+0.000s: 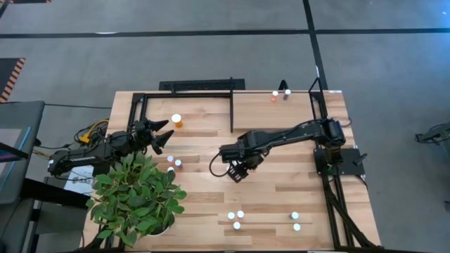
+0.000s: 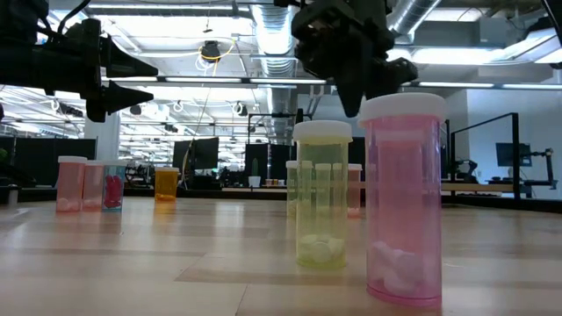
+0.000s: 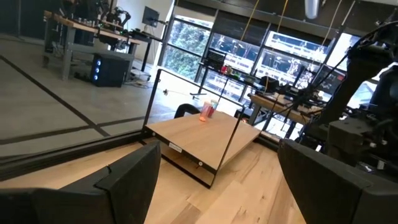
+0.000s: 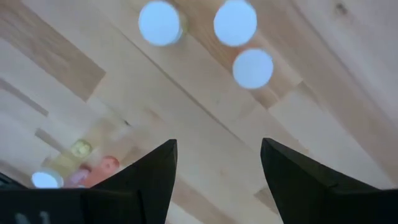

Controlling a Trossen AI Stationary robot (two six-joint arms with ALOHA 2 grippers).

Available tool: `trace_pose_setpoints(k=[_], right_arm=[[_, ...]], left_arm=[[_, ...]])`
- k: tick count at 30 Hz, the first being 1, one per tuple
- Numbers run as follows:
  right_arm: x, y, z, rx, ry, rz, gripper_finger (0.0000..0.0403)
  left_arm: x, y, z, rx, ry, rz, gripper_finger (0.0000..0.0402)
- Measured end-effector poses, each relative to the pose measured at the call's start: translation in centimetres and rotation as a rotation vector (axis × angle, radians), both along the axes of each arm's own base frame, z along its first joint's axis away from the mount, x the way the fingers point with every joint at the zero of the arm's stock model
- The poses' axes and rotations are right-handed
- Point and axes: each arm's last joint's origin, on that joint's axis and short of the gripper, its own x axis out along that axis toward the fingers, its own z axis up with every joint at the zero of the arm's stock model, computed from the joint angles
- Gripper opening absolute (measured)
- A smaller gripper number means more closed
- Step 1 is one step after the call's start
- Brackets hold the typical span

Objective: Pick and place medicine bottles onto shelf by color
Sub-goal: Put the pink pill bottle on the shelf

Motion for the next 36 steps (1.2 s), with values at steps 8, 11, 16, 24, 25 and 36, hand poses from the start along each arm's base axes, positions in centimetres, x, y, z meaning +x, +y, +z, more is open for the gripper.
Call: trace_pose_setpoints(k=[8, 11, 16, 24, 25, 36], right_arm=[[0.2, -1.3, 0.0, -0.047, -0.014, -0.022, 0.0256], [0.3, -1.5, 0.0, -0.045, -0.027, -0.022, 0.0266], [0.4, -1.5, 0.0, -0.046, -0.033, -0.023, 0.0307], [0.2, -2.2, -2.4, -0.053, -0.023, -0.026, 0.0389], [0.1, -2.4, -2.9, -0.044, -0.025, -0.028, 0.0394], [0.0, -3.1, -5.2, -0.017, -0.055, -0.004, 0.0385]], left_arm=[[0.0, 0.0, 0.0, 0.000, 0.000, 0.000, 0.0312], [0.0, 0.0, 0.0, 0.000, 0.000, 0.000, 0.0312], [0.0, 0.0, 0.0, 0.000, 0.000, 0.000, 0.0312], [0.0, 0.0, 0.0, 0.000, 0.000, -0.001, 0.0312], [0.0, 0.0, 0.0, 0.000, 0.000, -0.001, 0.0312], [0.0, 0.0, 0.0, 0.000, 0.000, -0.001, 0.0312]])
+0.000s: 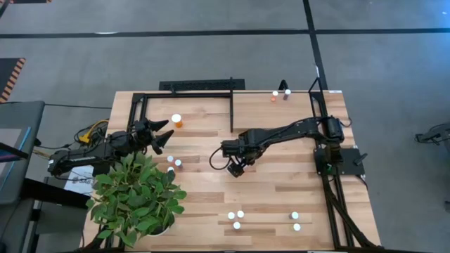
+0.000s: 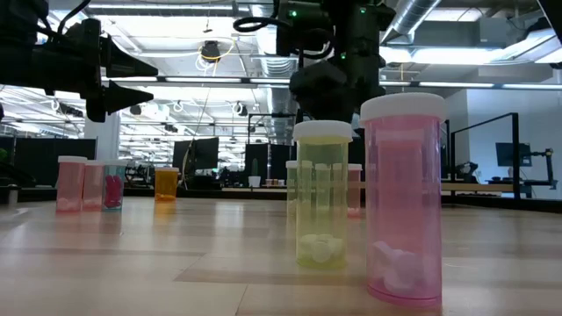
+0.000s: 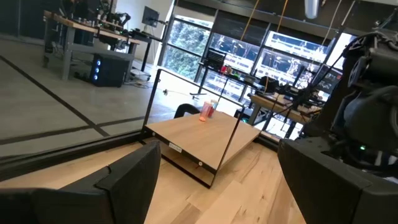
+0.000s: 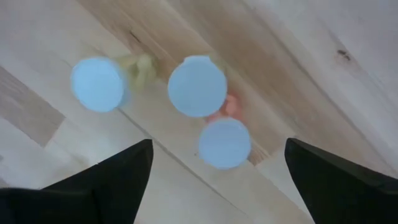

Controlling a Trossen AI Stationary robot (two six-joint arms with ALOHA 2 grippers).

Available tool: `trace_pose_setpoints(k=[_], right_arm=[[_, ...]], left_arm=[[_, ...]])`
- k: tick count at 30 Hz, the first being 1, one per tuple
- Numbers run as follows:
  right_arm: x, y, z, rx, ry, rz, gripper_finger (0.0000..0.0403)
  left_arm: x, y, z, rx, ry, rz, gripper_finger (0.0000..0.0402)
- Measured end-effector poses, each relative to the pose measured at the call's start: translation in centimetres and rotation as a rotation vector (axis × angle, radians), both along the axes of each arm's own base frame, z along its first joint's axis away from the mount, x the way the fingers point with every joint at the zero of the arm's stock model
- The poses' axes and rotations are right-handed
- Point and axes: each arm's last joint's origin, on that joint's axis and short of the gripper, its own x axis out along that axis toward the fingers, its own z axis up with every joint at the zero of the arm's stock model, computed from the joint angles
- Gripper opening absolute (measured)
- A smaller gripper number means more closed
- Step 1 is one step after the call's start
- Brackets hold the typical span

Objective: Pick and place medicine bottles onto shelf by color
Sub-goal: Put the pink pill bottle on the shelf

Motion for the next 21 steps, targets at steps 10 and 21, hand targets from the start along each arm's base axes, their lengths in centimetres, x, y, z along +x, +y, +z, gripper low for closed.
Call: trace_pose_setpoints(k=[10, 21], right_arm=[[-0.1, -0.2, -1.0, 0.001, -0.023, 0.005, 0.0336], [-0.2, -0.2, -1.6, 0.021, -0.024, -0.002, 0.0264]], left_arm=[[0.0, 0.0, 0.0, 0.000, 0.000, 0.000, 0.0312], [0.0, 0.0, 0.0, 0.000, 0.000, 0.000, 0.0312]])
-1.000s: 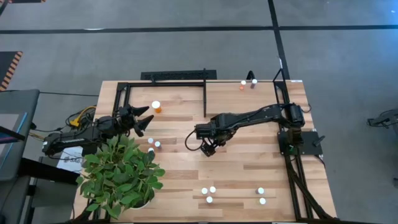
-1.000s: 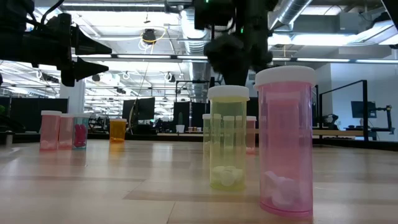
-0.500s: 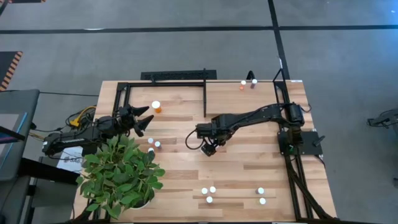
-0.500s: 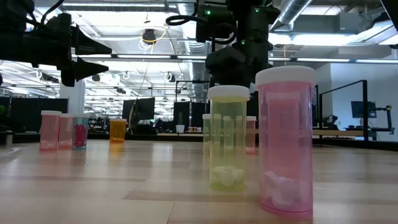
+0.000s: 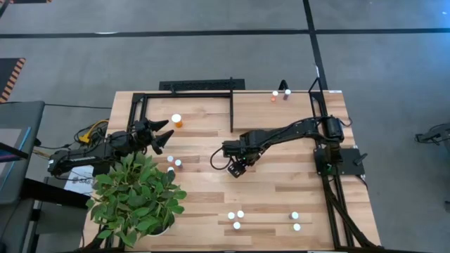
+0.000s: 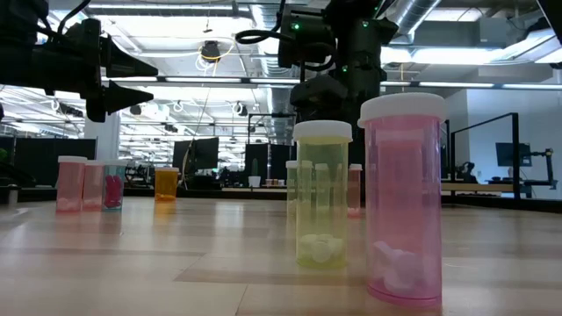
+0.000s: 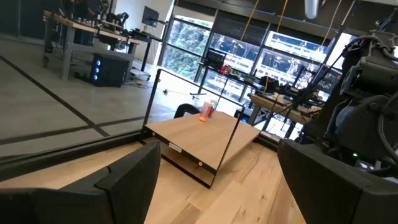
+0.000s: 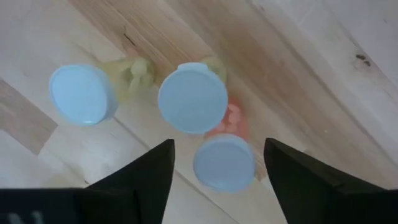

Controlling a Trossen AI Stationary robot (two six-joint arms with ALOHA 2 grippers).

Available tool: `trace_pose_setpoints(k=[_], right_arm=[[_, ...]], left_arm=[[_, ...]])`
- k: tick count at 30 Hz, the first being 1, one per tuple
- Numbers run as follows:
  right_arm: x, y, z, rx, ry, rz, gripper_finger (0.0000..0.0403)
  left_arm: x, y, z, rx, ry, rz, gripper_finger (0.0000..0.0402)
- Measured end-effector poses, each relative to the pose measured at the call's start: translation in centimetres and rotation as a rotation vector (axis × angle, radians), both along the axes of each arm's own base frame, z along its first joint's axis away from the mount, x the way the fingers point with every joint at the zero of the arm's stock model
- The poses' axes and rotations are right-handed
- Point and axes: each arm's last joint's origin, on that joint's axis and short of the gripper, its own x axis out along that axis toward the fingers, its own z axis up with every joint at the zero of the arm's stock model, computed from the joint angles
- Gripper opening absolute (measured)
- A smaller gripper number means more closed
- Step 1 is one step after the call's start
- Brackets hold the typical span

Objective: Pick and place medicine bottles onto shelf by color
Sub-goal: Put the pink pill bottle on the shelf

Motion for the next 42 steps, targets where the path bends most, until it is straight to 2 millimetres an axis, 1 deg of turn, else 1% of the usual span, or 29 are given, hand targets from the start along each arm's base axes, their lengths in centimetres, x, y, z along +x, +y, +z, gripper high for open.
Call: trace_pose_setpoints(k=[3, 10, 13, 18, 23, 27, 31, 35, 42], right_arm=[[0.0, 0.0, 0.0, 0.000, 0.000, -0.003, 0.0242], [0.0, 0.0, 0.0, 0.004, 0.003, -0.031, 0.0170], [0.0, 0.0, 0.0, 0.007, 0.005, -0.045, 0.0152], [-0.1, 0.0, 0.0, 0.016, 0.021, -0.109, 0.0145], [-0.3, 0.0, 0.0, 0.019, 0.046, -0.115, 0.0144], [-0.7, -0.4, 0.3, 0.022, 0.073, -0.141, 0.0144], [-1.2, -1.6, 0.9, 0.061, 0.096, -0.175, 0.0144], [-1.8, -3.3, 1.8, 0.090, 0.105, -0.222, 0.0143], [-3.5, -6.6, 4.7, 0.098, 0.062, -0.377, 0.0143]], left_arm=[[0.0, 0.0, 0.0, 0.000, 0.000, 0.000, 0.0312], [0.0, 0.0, 0.0, 0.000, 0.000, 0.000, 0.0312], [0.0, 0.0, 0.0, 0.000, 0.000, 0.000, 0.0312], [0.0, 0.0, 0.0, 0.000, -0.001, 0.000, 0.0312], [0.0, 0.0, 0.0, 0.000, 0.000, 0.000, 0.0312], [0.0, 0.0, 0.0, 0.000, 0.000, 0.000, 0.0312], [0.0, 0.0, 0.0, 0.000, 0.000, 0.000, 0.0312], [0.0, 0.0, 0.0, 0.000, -0.001, 0.000, 0.0312], [0.0, 0.0, 0.0, 0.000, 0.000, 0.001, 0.0312]])
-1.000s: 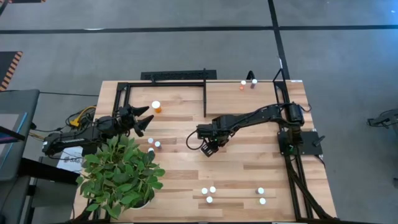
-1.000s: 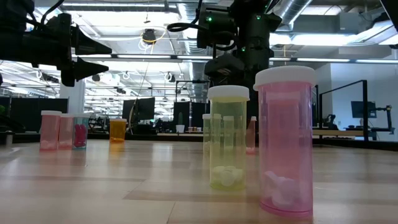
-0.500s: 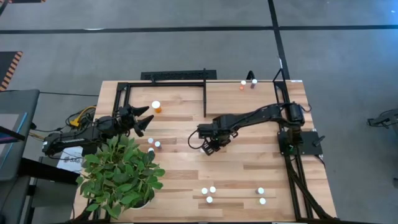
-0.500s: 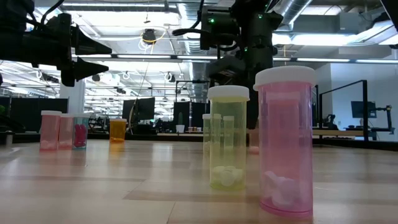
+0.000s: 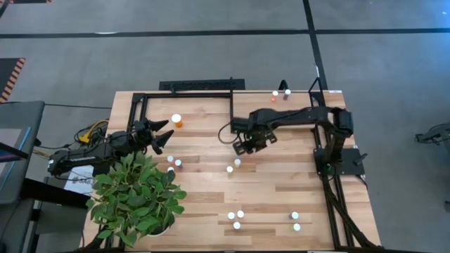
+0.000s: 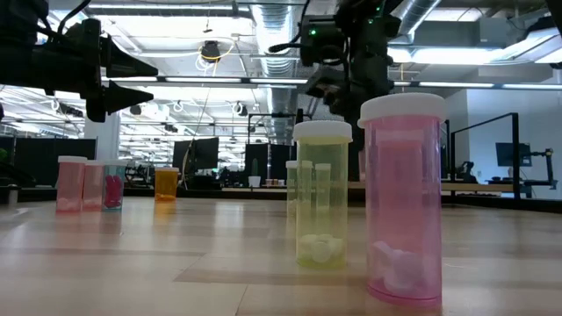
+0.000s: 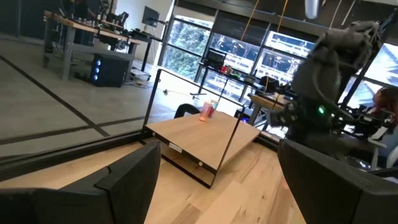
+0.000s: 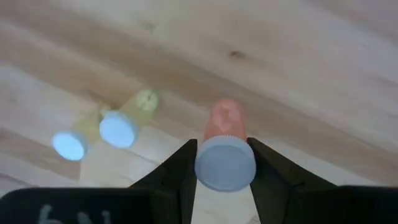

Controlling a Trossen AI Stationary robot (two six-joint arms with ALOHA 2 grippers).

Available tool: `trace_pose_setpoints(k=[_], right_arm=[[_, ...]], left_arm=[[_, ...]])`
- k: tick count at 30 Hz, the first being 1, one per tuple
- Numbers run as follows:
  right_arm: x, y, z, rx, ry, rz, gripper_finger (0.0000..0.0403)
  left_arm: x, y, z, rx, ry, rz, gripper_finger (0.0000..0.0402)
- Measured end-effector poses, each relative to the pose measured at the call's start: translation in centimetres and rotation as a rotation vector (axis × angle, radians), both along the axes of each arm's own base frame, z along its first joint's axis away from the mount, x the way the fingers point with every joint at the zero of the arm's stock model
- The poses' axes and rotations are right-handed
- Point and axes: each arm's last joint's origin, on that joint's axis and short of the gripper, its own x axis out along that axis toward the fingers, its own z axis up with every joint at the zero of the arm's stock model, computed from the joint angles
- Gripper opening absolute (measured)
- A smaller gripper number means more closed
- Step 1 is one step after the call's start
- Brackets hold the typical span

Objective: Pick and place medicine bottles onto shelf by color
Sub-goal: Put the pink pill bottle on the shelf

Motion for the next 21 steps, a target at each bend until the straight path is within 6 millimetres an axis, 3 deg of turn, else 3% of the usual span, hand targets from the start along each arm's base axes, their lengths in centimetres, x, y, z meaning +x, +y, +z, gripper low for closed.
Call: trace_pose_setpoints(k=[8, 21], right_arm=[[-2.4, -4.0, 2.5, -0.095, -0.007, -0.233, 0.0143], [-5.6, -12.2, 2.3, -0.149, -0.028, -0.376, 0.0143]], left_arm=[[0.0, 0.0, 0.0, 0.000, 0.000, 0.000, 0.0312], [0.0, 0.0, 0.0, 0.000, 0.000, 0.001, 0.0312]])
